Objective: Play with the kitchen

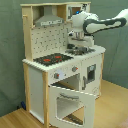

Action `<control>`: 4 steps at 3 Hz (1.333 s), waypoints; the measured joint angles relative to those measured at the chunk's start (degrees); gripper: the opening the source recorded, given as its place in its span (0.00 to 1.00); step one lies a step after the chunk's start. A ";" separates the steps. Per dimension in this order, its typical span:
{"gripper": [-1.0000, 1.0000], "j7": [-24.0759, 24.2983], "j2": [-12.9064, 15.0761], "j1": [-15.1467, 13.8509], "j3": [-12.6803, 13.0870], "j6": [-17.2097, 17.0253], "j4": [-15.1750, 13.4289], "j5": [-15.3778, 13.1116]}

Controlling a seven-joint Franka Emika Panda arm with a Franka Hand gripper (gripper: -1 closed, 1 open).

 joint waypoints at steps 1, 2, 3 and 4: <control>1.00 3.31 2.81 0.03 2.36 -3.02 0.00 -1.59; 1.00 6.00 4.82 0.03 6.21 -4.44 0.04 -4.16; 1.00 8.25 5.57 0.04 10.92 -4.63 0.22 -7.07; 1.00 9.13 5.14 4.14 12.67 -4.38 1.42 -10.86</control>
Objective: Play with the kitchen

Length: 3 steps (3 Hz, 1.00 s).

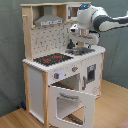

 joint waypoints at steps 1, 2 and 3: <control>1.00 0.78 -1.16 5.13 -0.10 1.33 0.65 -2.38; 1.00 0.97 -4.18 9.28 -0.17 4.08 1.45 -3.85; 1.00 0.54 -7.40 11.61 -0.20 8.88 1.49 -4.28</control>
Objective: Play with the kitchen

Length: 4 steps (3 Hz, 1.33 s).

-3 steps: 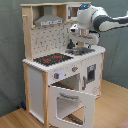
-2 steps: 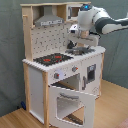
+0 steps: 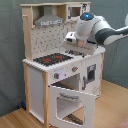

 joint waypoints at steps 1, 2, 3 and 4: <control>1.00 -0.83 -2.32 1.58 -0.02 5.46 0.00 -0.05; 1.00 -2.10 -4.35 3.20 -0.02 10.73 -0.03 0.03; 1.00 -3.44 -7.11 3.92 -0.01 15.44 -0.36 1.44; 1.00 -4.23 -9.79 4.15 0.01 19.41 -0.49 4.73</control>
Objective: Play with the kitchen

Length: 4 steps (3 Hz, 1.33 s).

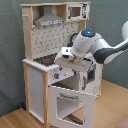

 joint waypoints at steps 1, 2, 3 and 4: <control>1.00 -0.22 -1.83 2.17 0.03 2.37 -0.10 5.00; 1.00 1.69 -3.00 5.52 0.00 4.69 -3.73 6.88; 1.00 4.84 -4.47 9.17 -0.05 7.12 -6.12 6.25; 1.00 9.00 -6.00 11.51 -0.26 7.60 -6.12 2.56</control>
